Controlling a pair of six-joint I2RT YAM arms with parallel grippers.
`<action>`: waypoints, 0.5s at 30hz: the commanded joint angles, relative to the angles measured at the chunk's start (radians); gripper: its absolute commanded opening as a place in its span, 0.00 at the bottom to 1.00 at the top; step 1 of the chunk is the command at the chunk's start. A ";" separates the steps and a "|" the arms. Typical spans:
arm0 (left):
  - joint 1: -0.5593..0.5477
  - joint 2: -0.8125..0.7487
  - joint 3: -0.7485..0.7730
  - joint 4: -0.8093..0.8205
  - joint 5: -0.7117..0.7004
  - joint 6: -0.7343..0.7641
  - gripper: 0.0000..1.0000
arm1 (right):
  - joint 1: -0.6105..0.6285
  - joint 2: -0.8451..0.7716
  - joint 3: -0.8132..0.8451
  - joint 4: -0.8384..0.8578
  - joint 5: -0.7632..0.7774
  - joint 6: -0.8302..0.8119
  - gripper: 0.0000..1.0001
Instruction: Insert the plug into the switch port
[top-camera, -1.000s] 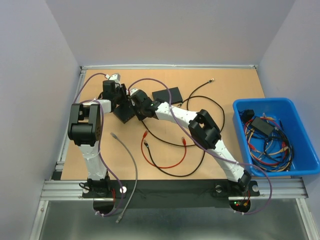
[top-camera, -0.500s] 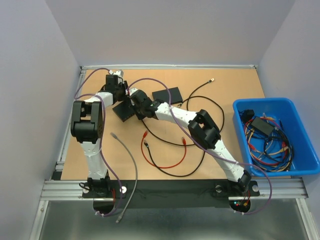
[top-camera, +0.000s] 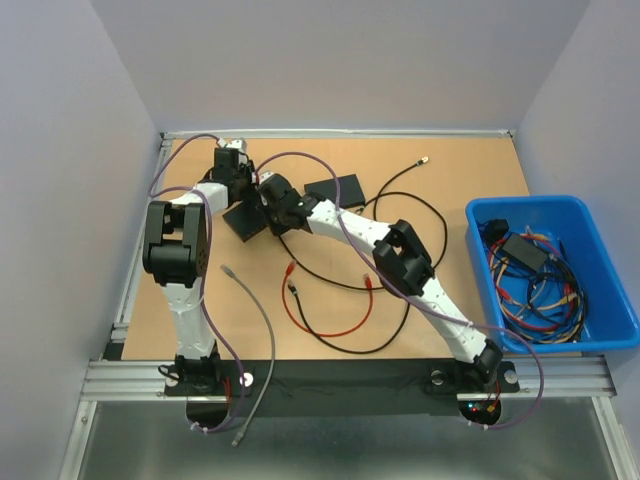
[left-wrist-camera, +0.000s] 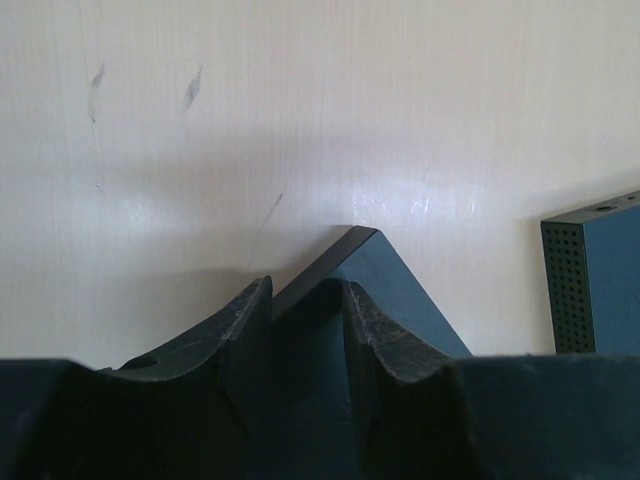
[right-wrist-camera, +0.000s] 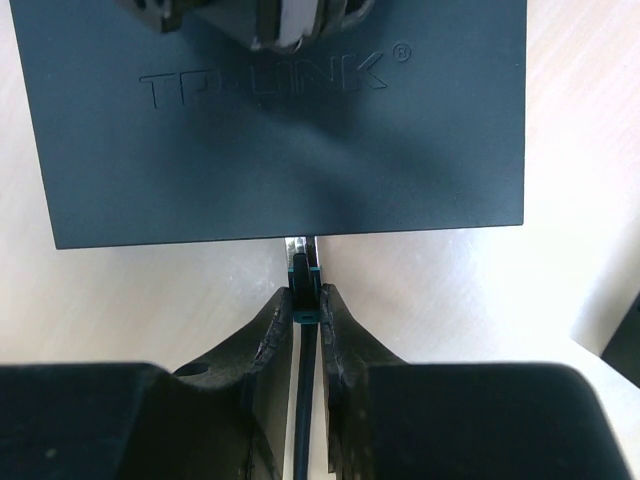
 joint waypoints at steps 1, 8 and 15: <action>-0.058 -0.014 -0.063 -0.267 0.083 -0.018 0.40 | -0.050 0.075 0.113 0.232 0.038 0.034 0.03; -0.059 -0.017 -0.068 -0.268 0.083 -0.013 0.40 | -0.077 0.165 0.210 0.236 0.071 0.033 0.04; -0.059 -0.015 -0.066 -0.271 0.085 -0.016 0.39 | -0.102 0.190 0.242 0.394 0.035 -0.053 0.04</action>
